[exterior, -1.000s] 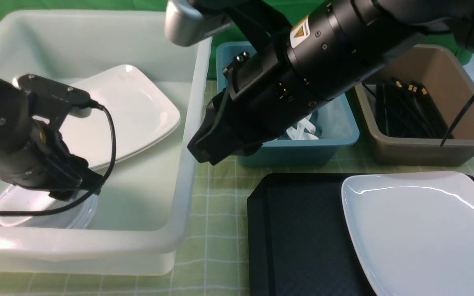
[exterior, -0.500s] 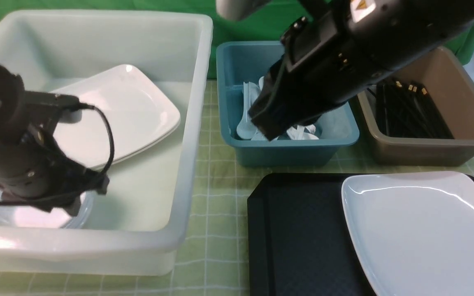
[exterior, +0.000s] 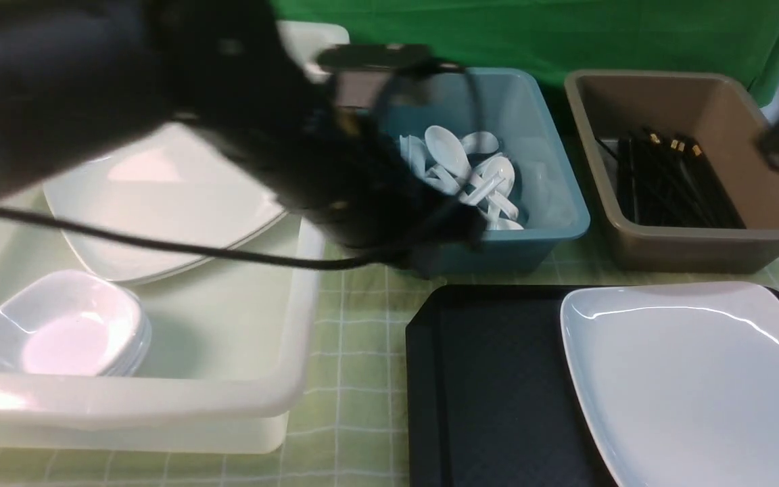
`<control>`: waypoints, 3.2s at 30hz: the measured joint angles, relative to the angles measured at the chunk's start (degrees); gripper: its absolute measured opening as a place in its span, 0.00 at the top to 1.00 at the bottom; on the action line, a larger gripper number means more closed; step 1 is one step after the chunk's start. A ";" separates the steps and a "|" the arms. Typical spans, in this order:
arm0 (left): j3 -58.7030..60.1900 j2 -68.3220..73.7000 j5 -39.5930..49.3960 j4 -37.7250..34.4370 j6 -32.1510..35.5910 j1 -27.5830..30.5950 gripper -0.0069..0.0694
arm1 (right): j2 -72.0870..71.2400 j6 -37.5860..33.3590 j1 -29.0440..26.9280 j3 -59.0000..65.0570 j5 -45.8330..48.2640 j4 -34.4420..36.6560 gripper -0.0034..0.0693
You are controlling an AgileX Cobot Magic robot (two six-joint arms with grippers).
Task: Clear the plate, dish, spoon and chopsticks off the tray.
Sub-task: Use the left arm to grab a plate from the dinner plate, then use the left arm to put the plate into the large storage box on the left
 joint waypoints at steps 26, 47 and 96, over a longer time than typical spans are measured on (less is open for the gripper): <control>-38.20 44.47 -3.21 0.49 -1.56 -7.44 0.22 | -25.20 5.90 -7.37 26.54 -3.50 0.42 0.90; -38.69 41.08 0.03 -2.80 2.43 -7.55 0.74 | -25.20 4.61 -7.37 26.61 -7.89 0.55 0.90; -20.68 -1.07 3.79 -14.10 9.61 52.22 0.88 | 11.11 -13.22 14.96 -12.63 -11.69 16.49 0.91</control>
